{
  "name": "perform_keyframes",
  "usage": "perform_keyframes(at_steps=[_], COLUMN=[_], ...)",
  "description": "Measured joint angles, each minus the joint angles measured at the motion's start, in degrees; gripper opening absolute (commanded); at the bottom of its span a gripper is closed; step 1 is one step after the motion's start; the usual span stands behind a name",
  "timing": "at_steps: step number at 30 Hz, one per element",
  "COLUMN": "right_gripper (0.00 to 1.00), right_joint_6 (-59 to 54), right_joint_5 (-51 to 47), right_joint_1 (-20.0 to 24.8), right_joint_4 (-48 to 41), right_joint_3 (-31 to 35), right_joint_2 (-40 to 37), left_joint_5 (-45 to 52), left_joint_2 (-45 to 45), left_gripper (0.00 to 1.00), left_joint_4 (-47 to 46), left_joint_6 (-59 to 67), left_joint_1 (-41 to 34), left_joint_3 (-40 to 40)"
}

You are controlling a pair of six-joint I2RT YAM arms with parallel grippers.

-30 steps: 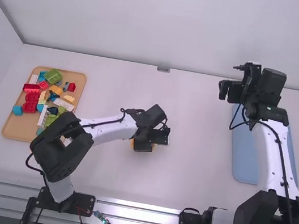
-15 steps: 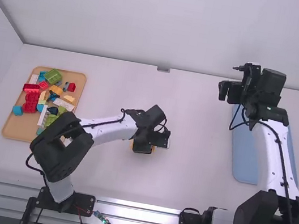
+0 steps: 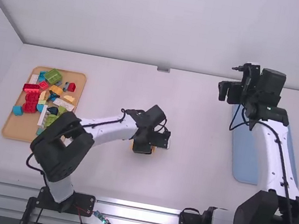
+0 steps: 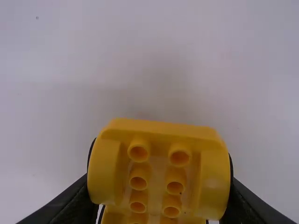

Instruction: Assemble lego blocks to make yellow taxi

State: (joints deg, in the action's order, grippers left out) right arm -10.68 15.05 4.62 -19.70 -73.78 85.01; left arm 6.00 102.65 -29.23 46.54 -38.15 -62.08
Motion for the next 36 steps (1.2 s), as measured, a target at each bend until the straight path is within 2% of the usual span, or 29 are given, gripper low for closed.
perform_keyframes(at_steps=[2, 4, 8, 10, 12, 15, 21, 24, 32, 36], right_gripper=[0.99, 0.99, 0.99, 0.99, 0.99, 0.99, 0.99, 0.99, 0.99, 0.99], right_joint_6=[0.04, 0.04, -0.09, -0.13, -0.09, -0.09, -0.31, -0.37, -0.17, -0.2], right_joint_5=[0.02, 0.0, 0.02, 0.02, 0.02, 0.02, 0.0, 0.02, 0.02, 0.02], right_joint_1=[0.0, 0.0, -0.02, -0.02, 0.0, -0.02, -0.02, -0.17, -0.24, -0.28], right_joint_4=[0.0, 0.0, 0.0, 0.0, 0.0, 0.02, 0.0, 0.04, 0.02, 0.02], right_joint_3=[0.0, 0.0, 0.0, 0.0, 0.0, 0.0, 0.0, 0.0, 0.0, 0.0], right_joint_2=[0.0, -0.02, -0.02, -0.02, 0.0, -0.02, 0.0, -0.02, -0.02, 0.0], left_joint_5=[0.0, 0.0, 0.0, 0.02, -0.09, -1.16, -4.79, -5.46, -3.41, -2.97], left_joint_2=[0.09, 0.11, 0.09, 0.11, 0.09, 0.09, 0.09, -0.28, -8.04, -12.09], left_gripper=[0.48, 0.48, 0.57, 0.72, 0.75, 0.98, 0.99, 0.99, 0.99, 0.99], left_joint_4=[0.0, 0.13, 4.39, 5.33, 5.79, 5.86, 7.78, 5.29, -12.83, -15.58], left_joint_6=[0.0, -0.02, 0.0, 0.0, -0.09, -0.24, -0.87, -0.83, 5.97, 7.56], left_joint_1=[0.0, 0.0, 0.0, 0.0, 0.0, 0.0, 0.0, 0.0, 3.61, 8.68], left_joint_3=[0.0, 0.0, 1.7, 2.95, 4.07, 4.52, 4.52, 4.33, -4.33, -8.55])
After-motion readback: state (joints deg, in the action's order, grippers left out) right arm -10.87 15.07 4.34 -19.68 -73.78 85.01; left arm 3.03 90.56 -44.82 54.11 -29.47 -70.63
